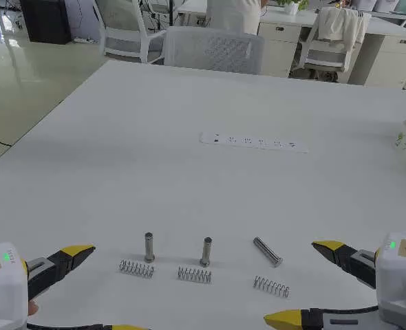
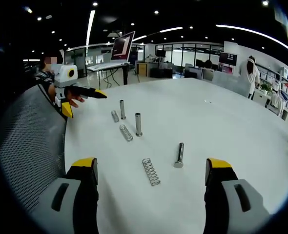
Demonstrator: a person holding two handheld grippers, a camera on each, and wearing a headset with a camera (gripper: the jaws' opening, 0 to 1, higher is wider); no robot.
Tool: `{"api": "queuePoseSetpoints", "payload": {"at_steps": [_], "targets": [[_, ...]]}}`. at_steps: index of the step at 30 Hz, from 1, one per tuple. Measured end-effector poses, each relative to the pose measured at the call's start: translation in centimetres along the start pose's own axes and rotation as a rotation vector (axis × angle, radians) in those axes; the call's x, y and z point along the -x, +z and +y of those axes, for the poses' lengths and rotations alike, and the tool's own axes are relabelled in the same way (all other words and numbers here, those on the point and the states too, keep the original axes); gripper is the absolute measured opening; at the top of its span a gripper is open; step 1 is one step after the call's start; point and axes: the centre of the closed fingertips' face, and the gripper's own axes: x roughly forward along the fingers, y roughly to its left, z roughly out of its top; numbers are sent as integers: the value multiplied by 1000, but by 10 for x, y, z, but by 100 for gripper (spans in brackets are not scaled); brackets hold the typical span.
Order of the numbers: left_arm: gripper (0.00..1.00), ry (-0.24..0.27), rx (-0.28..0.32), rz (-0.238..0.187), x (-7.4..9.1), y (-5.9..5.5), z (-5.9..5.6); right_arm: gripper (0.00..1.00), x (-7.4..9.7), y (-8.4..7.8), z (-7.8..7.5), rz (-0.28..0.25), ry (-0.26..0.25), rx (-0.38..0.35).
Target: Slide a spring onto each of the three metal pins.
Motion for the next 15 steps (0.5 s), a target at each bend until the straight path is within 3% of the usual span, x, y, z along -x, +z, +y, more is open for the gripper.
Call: {"api": "queuePoseSetpoints", "payload": {"at_steps": [15], "targets": [[94,2,0,-3,1,2,0,91,0,0,-1,0,-3,2]]}}
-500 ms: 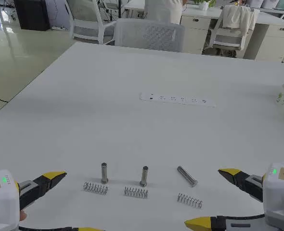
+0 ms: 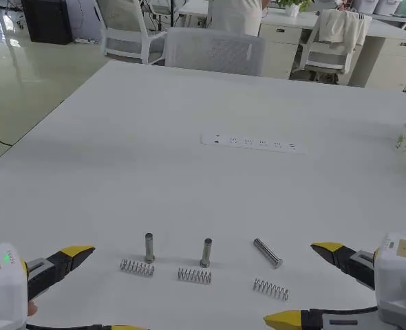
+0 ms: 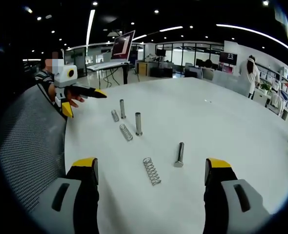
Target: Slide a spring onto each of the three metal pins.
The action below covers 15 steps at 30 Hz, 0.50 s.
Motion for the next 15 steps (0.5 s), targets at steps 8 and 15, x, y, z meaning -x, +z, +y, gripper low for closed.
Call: {"api": "queuePoseSetpoints", "payload": {"at_steps": [8,15], "targets": [[94,2,0,-1,0,0,1,90,0,-1,0,2,1,0],[94,3,0,0,0,-1,1,90,0,-1,0,3,1,-2]]}}
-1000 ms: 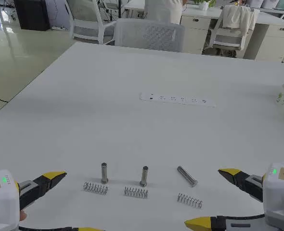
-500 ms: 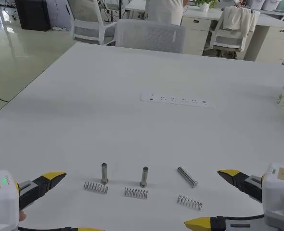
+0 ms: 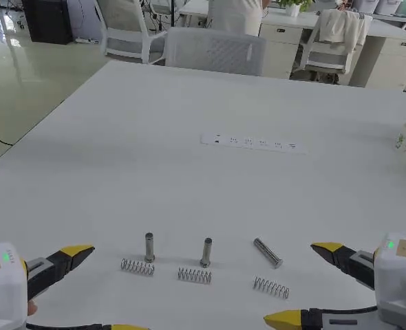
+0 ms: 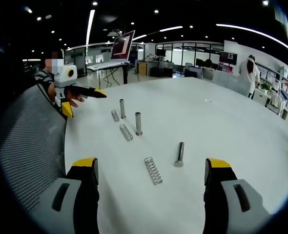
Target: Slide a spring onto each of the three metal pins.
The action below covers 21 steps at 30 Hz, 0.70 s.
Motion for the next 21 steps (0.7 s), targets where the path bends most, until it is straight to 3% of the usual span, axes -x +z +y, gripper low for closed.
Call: {"api": "queuePoseSetpoints", "payload": {"at_steps": [21], "targets": [[94,-1,2,-1,-1,-1,1,89,0,1,-2,4,-4,-4]]}}
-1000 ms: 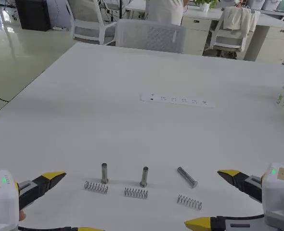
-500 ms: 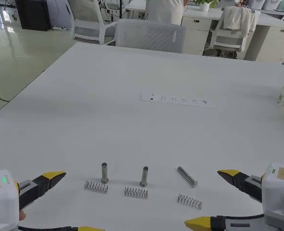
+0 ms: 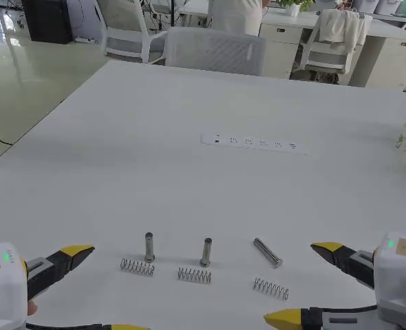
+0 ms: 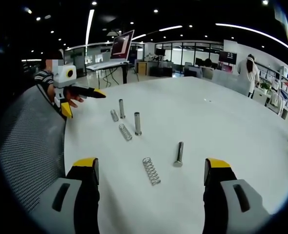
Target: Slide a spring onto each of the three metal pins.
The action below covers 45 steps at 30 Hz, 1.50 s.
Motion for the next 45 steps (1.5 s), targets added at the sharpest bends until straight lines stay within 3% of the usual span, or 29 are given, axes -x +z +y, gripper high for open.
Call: {"api": "queuePoseSetpoints", "payload": {"at_steps": [30,36,45], "targets": [[94,8,-3,0,2,1,-1,86,-13,21,-21,20,-2,19],[94,12,-3,-1,3,2,-1,82,-21,30,-33,33,-13,29],[94,23,-1,-4,6,2,1,75,-38,33,-38,74,-12,45]]}}
